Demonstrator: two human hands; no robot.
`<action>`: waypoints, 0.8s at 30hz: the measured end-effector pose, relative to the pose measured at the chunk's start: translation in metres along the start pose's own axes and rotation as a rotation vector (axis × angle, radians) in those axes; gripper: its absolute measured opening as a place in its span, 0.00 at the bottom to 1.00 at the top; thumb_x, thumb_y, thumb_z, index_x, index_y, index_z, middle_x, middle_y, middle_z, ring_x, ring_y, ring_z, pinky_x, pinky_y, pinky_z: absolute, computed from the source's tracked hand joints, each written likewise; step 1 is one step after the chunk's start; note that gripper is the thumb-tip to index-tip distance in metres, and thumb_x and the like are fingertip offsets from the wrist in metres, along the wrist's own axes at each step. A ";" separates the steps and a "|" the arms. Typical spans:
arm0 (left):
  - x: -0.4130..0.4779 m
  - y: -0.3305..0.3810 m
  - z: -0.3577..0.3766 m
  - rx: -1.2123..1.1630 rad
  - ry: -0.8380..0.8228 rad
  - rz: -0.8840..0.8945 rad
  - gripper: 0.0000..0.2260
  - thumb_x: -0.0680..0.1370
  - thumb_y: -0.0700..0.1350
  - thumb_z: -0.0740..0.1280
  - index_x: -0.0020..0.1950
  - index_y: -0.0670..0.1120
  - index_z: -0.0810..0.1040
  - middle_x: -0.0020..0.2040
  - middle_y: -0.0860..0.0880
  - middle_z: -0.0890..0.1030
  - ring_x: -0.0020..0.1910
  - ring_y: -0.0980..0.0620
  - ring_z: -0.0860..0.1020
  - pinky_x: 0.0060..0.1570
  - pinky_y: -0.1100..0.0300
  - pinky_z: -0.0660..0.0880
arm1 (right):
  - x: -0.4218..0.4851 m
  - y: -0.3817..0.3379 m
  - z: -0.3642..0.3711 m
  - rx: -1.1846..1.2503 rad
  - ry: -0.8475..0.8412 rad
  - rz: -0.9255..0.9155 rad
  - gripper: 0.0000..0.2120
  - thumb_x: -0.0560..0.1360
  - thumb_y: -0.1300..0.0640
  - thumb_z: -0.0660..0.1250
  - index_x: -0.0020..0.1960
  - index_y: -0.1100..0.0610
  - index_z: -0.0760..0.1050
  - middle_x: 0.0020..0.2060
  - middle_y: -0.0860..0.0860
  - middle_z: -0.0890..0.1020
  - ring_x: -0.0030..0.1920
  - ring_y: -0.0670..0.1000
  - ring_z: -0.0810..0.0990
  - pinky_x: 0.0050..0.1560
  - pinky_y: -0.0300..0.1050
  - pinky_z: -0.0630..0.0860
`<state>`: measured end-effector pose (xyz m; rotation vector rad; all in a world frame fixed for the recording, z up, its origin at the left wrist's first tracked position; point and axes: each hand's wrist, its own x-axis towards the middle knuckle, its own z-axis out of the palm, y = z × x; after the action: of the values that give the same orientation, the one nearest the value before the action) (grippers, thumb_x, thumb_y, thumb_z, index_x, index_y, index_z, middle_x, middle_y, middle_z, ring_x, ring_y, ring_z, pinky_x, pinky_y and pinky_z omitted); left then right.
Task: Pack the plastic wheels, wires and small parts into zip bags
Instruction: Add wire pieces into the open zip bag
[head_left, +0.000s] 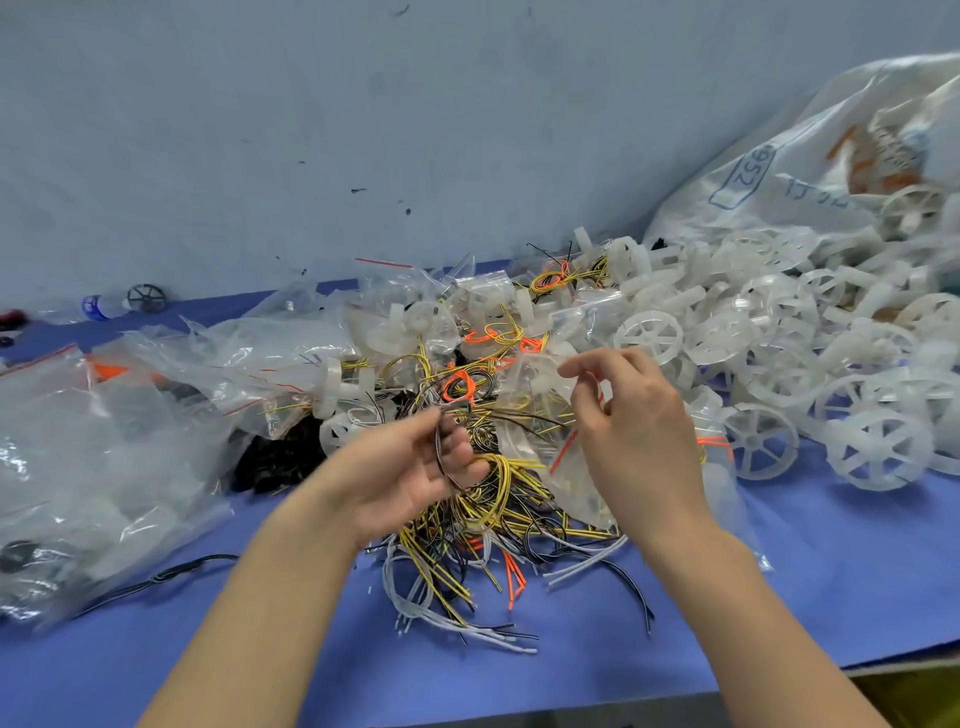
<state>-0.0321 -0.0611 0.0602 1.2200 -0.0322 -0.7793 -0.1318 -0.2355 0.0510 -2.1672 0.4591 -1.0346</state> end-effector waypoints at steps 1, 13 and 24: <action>0.004 -0.009 0.002 -0.060 0.035 -0.021 0.13 0.84 0.45 0.56 0.46 0.40 0.73 0.36 0.43 0.81 0.32 0.50 0.82 0.34 0.52 0.82 | 0.000 0.000 -0.001 0.008 0.016 0.008 0.09 0.79 0.58 0.63 0.50 0.46 0.79 0.48 0.45 0.76 0.36 0.47 0.75 0.37 0.47 0.67; 0.023 -0.023 0.004 0.012 0.205 0.172 0.13 0.85 0.49 0.53 0.53 0.42 0.71 0.40 0.42 0.85 0.41 0.45 0.85 0.37 0.50 0.82 | 0.013 -0.001 -0.035 0.076 0.450 0.053 0.09 0.78 0.59 0.62 0.51 0.49 0.80 0.50 0.49 0.76 0.34 0.48 0.74 0.40 0.43 0.67; -0.017 0.025 0.005 0.272 0.220 0.568 0.16 0.81 0.55 0.61 0.49 0.45 0.80 0.31 0.50 0.80 0.23 0.55 0.73 0.19 0.66 0.68 | -0.002 -0.008 -0.016 0.225 -0.012 0.056 0.10 0.77 0.60 0.65 0.47 0.46 0.79 0.46 0.44 0.80 0.35 0.45 0.76 0.40 0.46 0.70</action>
<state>-0.0345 -0.0528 0.0898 1.4549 -0.2994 -0.1443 -0.1450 -0.2351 0.0628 -1.9497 0.3773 -0.9924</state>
